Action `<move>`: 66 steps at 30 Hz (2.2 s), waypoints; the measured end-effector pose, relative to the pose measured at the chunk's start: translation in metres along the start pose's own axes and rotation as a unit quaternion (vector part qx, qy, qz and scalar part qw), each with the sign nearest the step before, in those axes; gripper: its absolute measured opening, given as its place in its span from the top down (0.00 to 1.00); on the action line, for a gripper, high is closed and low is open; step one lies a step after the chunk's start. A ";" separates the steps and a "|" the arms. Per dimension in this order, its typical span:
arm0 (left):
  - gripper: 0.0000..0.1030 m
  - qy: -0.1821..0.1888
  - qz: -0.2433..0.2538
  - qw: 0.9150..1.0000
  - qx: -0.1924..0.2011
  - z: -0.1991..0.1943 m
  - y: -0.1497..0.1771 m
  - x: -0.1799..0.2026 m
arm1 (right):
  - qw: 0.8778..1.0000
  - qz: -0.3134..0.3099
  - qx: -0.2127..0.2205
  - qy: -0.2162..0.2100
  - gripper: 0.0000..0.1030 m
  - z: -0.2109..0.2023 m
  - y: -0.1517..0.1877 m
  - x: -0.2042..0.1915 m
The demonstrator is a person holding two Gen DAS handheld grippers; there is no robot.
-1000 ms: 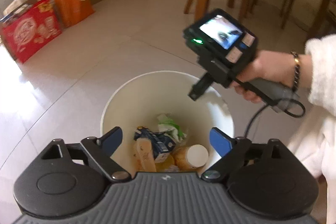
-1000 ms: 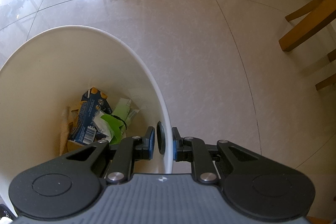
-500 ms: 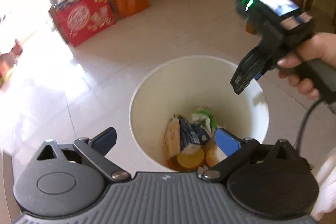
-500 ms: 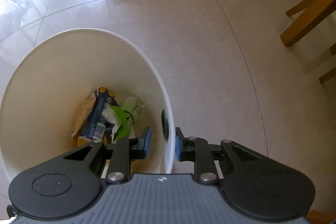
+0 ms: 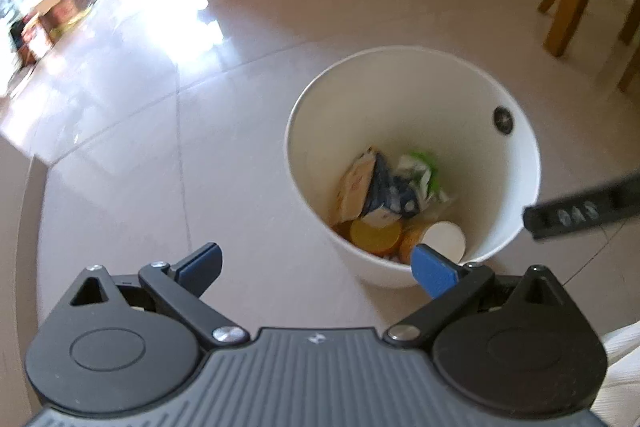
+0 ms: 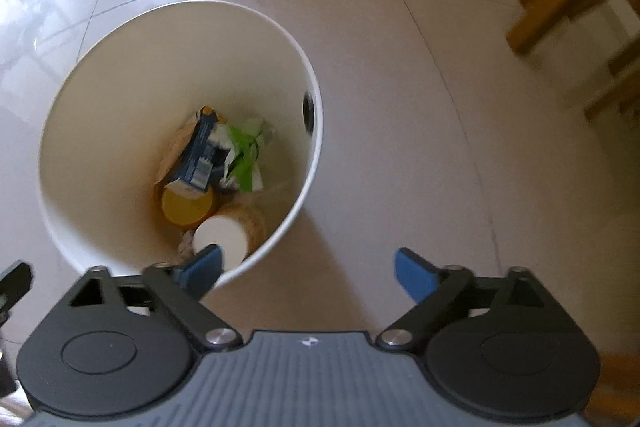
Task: Collect trash
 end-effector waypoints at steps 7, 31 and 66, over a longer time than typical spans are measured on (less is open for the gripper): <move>0.02 0.002 -0.037 0.999 -0.025 -0.009 0.007 0.000 | 1.000 -0.001 0.028 -0.014 0.00 -0.031 0.020 -0.014; 0.03 0.001 -0.071 0.997 -0.036 -0.028 0.004 -0.017 | 0.997 -0.033 0.054 -0.044 0.00 -0.062 0.018 -0.026; 0.03 0.004 -0.078 0.996 -0.034 -0.025 0.003 -0.018 | 0.997 -0.031 0.052 -0.045 0.00 -0.060 0.016 -0.025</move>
Point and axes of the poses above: each gripper's, at about its wrist camera, not at the fingertips, and z roughly the way its jaws point, x to its right, y to its underside, the point moved 8 cm from there along z, roughly the way its jaws point, and after that the axes turned 2 degrees about -z, right-handed, at the moved point
